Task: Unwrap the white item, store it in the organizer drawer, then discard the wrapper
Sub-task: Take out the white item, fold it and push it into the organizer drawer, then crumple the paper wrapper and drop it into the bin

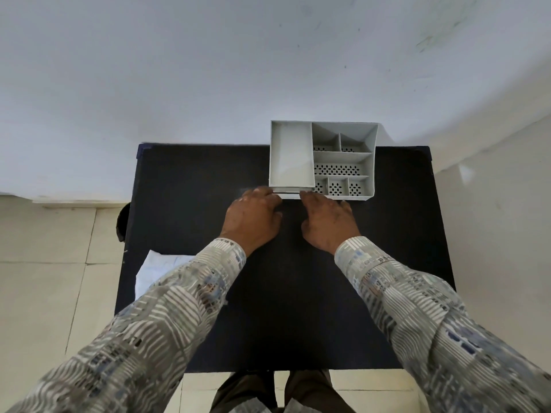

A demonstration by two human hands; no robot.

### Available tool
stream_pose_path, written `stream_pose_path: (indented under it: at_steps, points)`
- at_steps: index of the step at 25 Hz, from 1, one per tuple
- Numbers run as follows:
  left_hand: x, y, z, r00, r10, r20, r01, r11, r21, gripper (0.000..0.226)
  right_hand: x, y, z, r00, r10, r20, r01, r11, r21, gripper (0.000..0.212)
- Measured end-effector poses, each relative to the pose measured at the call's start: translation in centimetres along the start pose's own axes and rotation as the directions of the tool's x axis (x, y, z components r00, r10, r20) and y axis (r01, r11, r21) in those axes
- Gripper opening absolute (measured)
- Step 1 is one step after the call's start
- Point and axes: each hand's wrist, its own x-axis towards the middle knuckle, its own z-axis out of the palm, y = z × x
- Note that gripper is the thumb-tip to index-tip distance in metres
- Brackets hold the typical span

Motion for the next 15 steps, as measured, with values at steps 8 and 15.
stream_pose_path:
  at_steps: [8,15]
  points:
    - [-11.2,-11.0,1.2,0.896,-0.444,-0.030,0.421,0.868,-0.262,0.069,-1.4,-11.0,3.4,0.971,-0.139,0.196,0.105,0.979,0.172,0.067]
    - [-18.9,-17.5,5.4,0.657,-0.712,0.247,0.750,0.587,-0.305,0.106,-0.1,-18.4,10.6,0.902,-0.117,0.416,-0.032,0.943,0.332,0.064]
